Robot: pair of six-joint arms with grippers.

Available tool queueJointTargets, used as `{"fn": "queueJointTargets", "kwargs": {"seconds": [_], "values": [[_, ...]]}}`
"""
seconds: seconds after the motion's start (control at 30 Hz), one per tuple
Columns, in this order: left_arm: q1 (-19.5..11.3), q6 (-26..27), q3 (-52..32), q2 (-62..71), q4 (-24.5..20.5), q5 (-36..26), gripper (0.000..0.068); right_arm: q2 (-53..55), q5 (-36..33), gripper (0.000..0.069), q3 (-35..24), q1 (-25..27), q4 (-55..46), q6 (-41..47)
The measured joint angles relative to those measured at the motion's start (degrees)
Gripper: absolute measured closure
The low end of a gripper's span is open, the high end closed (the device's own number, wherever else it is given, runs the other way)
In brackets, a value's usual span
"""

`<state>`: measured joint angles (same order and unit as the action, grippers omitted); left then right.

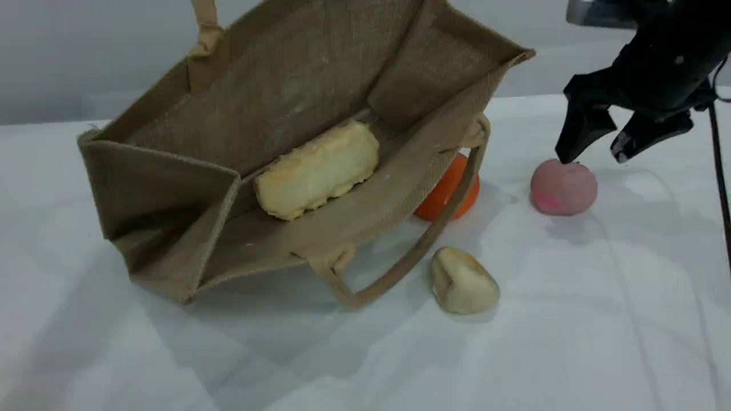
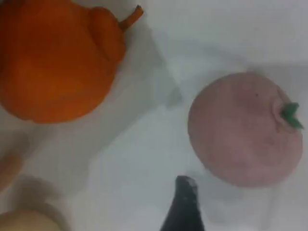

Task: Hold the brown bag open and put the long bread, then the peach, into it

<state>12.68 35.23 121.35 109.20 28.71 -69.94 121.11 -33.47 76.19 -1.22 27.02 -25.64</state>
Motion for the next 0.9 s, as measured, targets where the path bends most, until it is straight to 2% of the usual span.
{"fn": "queueJointTargets", "kwargs": {"seconds": [0.33, 0.63, 0.7, 0.77, 0.9], "values": [[0.0, 0.0, 0.0, 0.0, 0.0, 0.0, 0.0583, 5.22, -0.05, 0.0169, 3.73, 0.0, 0.07, 0.0], [0.02, -0.47, 0.0, 0.0, 0.0, 0.0, 0.0583, 7.01, 2.3, 0.0181, 3.73, -1.12, 0.24, -0.06], [0.02, -0.8, 0.0, 0.0, 0.0, 0.0, 0.0583, 7.01, 2.31, 0.0224, 3.73, -1.12, 0.24, -0.06], [0.02, -0.84, 0.0, 0.0, 0.0, 0.0, 0.0583, 7.01, 1.76, 0.0295, 3.73, -1.12, 0.19, -0.06], [0.02, -0.84, 0.0, 0.0, 0.0, 0.0, 0.0583, 7.01, -0.24, 0.0513, 3.73, -1.12, -0.28, -0.11]]}}
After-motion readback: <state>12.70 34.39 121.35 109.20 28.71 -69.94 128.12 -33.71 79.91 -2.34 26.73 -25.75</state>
